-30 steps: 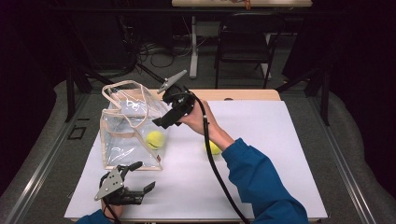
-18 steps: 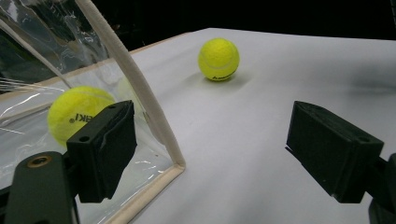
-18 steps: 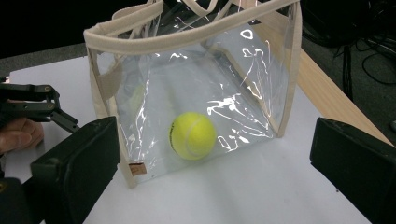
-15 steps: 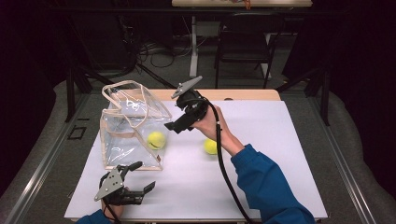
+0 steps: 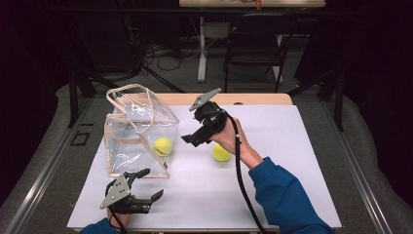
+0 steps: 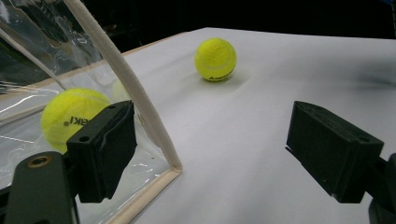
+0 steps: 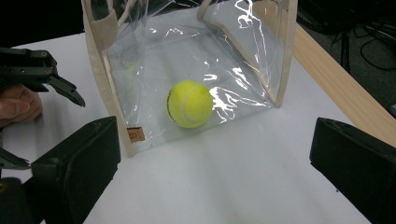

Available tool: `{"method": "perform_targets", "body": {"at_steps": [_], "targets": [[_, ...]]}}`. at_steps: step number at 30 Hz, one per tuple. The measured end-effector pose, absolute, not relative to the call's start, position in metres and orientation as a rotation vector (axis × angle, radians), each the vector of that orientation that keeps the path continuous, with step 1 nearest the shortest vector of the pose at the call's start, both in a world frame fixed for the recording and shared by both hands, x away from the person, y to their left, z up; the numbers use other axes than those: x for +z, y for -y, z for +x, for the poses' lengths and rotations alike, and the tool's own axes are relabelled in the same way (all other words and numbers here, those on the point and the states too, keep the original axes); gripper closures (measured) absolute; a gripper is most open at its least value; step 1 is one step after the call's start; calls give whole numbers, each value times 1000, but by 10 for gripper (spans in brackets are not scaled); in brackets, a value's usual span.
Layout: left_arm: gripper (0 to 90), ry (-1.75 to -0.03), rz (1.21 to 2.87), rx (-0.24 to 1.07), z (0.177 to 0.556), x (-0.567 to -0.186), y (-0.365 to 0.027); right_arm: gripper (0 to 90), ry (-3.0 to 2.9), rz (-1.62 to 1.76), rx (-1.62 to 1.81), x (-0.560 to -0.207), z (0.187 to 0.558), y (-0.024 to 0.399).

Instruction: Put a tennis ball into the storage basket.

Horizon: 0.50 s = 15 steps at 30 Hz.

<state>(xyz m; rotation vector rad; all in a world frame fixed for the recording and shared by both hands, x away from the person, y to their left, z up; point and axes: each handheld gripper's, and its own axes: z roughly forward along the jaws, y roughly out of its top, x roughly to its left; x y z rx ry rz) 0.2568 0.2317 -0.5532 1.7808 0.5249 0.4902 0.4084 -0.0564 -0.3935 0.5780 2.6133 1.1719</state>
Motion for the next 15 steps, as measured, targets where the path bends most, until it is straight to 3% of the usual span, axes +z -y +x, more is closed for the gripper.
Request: {"method": "perform_targets", "body": {"at_steps": [15], "targets": [[159, -525, 1781, 491, 256, -553, -231, 8, -2603, 602, 1150, -404, 397, 79]]}}
